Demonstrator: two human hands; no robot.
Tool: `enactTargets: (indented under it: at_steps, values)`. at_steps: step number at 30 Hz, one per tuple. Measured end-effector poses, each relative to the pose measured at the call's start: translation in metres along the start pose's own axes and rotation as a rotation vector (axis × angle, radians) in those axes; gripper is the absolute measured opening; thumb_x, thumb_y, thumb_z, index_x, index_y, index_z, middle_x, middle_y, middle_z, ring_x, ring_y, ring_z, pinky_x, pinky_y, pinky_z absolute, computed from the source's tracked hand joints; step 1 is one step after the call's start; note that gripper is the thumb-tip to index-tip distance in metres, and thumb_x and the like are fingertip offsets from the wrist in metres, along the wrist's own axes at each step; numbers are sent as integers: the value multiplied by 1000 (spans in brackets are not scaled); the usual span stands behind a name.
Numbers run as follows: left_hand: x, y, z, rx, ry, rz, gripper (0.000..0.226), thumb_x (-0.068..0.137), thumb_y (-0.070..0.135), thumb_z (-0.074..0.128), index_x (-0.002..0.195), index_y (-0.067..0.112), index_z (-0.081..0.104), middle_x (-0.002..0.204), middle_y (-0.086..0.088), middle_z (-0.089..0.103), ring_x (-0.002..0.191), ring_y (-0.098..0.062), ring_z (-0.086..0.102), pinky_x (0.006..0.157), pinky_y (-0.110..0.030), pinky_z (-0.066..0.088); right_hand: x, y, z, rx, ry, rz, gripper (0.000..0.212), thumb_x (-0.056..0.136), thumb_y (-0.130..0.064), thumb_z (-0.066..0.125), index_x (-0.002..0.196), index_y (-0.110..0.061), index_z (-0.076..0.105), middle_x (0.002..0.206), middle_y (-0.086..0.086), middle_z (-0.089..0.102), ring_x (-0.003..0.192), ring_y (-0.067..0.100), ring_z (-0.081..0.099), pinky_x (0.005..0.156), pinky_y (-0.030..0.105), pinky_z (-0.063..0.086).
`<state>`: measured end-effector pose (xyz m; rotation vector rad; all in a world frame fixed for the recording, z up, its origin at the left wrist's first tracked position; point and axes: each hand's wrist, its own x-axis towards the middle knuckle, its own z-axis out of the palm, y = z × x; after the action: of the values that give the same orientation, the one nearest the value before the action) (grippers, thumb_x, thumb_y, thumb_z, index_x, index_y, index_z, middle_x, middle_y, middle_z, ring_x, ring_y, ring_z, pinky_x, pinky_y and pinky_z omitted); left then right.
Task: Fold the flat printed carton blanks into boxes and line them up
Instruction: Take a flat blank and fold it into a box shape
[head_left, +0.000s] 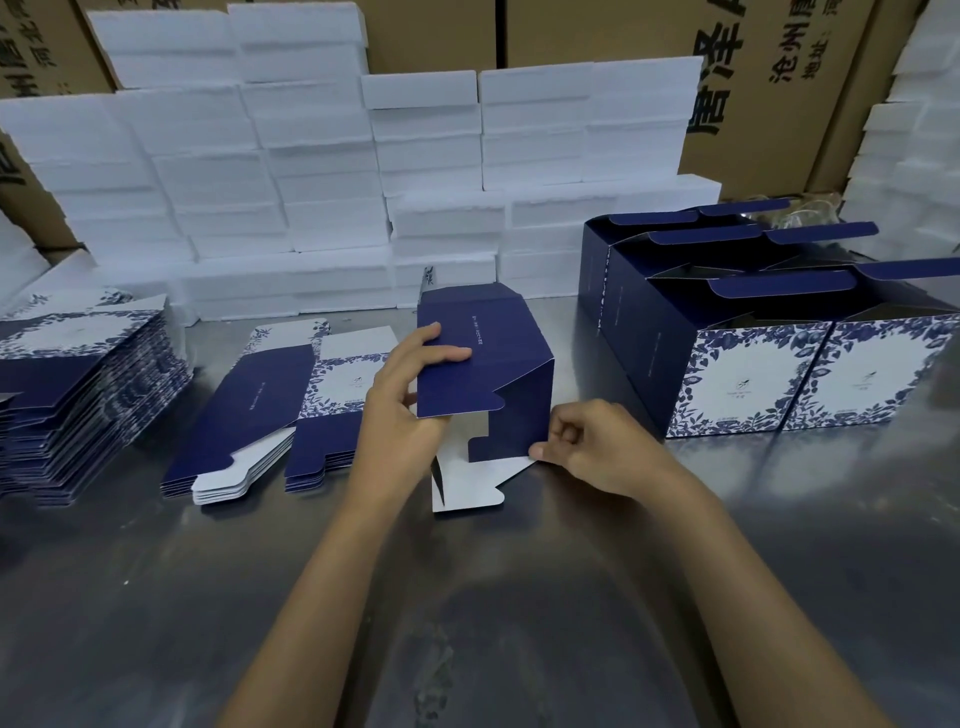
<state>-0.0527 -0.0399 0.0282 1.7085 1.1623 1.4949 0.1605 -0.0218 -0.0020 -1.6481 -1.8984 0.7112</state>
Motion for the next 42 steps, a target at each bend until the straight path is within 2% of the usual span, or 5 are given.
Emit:
enactTargets:
  at_steps: [9, 14, 22, 36, 42]
  values:
    - [1, -3, 2, 7, 2, 1, 43, 84, -11, 67, 113, 21, 69, 144, 8, 50, 133, -2, 46, 106, -41, 46, 2, 0, 2, 34, 20, -29, 30, 86, -30, 79, 70, -15, 59, 65, 0, 58, 57, 9, 44, 58, 26, 38]
    - [1, -1, 2, 10, 1, 3, 39, 86, -7, 68, 111, 22, 69, 143, 9, 50, 133, -3, 46, 101, -31, 46, 3, -1, 4, 59, 47, -64, 27, 89, -22, 76, 77, -3, 61, 81, 18, 69, 64, 15, 47, 63, 30, 41]
    - [3, -3, 2, 6, -6, 28, 36, 84, -3, 73, 107, 25, 68, 142, 9, 51, 130, 2, 48, 93, -11, 43, 3, -3, 0, 90, 142, -139, 37, 88, -27, 78, 68, -11, 51, 64, -2, 46, 57, 10, 36, 55, 23, 33]
    - [1, 0, 3, -20, -10, 7, 37, 85, -5, 71, 109, 24, 67, 143, 7, 49, 132, -4, 47, 104, -37, 46, 0, -12, -7, 133, 271, -230, 37, 89, -30, 77, 67, -17, 50, 56, -9, 43, 55, 10, 35, 55, 24, 34]
    - [2, -2, 2, -16, -11, 21, 38, 86, -6, 70, 106, 27, 67, 144, 7, 49, 132, -3, 47, 95, -18, 44, -2, -20, -8, 158, 328, -288, 35, 95, -27, 69, 72, -18, 43, 64, 3, 44, 58, 10, 33, 56, 28, 32]
